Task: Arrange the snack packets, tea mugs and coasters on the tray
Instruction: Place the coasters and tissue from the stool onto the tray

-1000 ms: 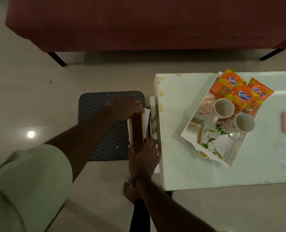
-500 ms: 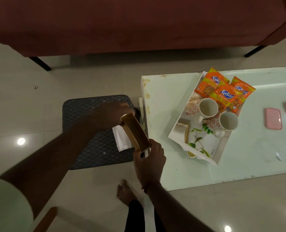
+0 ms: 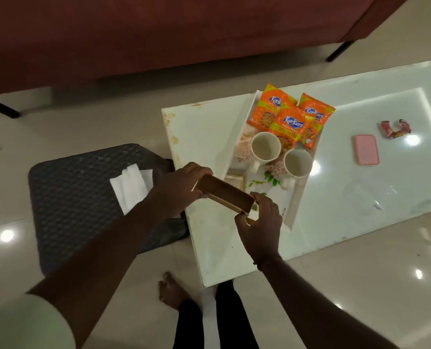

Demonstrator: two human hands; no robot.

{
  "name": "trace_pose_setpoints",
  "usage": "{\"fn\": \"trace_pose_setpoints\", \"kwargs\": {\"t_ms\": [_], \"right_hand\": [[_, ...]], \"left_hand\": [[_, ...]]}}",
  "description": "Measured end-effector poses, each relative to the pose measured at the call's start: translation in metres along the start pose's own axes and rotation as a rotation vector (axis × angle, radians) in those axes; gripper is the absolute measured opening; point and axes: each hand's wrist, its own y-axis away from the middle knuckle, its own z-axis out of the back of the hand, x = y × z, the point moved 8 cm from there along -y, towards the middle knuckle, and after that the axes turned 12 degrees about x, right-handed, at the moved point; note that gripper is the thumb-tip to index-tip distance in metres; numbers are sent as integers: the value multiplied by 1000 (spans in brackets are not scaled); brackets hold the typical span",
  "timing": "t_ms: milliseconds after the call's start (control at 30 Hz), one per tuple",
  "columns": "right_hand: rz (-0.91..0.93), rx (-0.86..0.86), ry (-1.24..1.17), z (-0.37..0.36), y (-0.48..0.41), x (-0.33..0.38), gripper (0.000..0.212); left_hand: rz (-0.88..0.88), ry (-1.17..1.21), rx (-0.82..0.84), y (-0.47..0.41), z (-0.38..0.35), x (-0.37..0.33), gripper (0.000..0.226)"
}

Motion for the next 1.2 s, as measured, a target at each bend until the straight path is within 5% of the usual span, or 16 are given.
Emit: {"fn": "trace_pose_setpoints", "kwargs": {"t_ms": [367,933,1200], "right_hand": [[-99,15,23,44,-15,-77,59],[-119,100,39,37,-23,-107,57],[178,-103,16,24,11,-35,46]], "left_hand": [[-34,29,49,-62,-49,-59,49],[110,85,34,-68,-80,-51,52],[199,41,-467,8,-27,-24,44]]}}
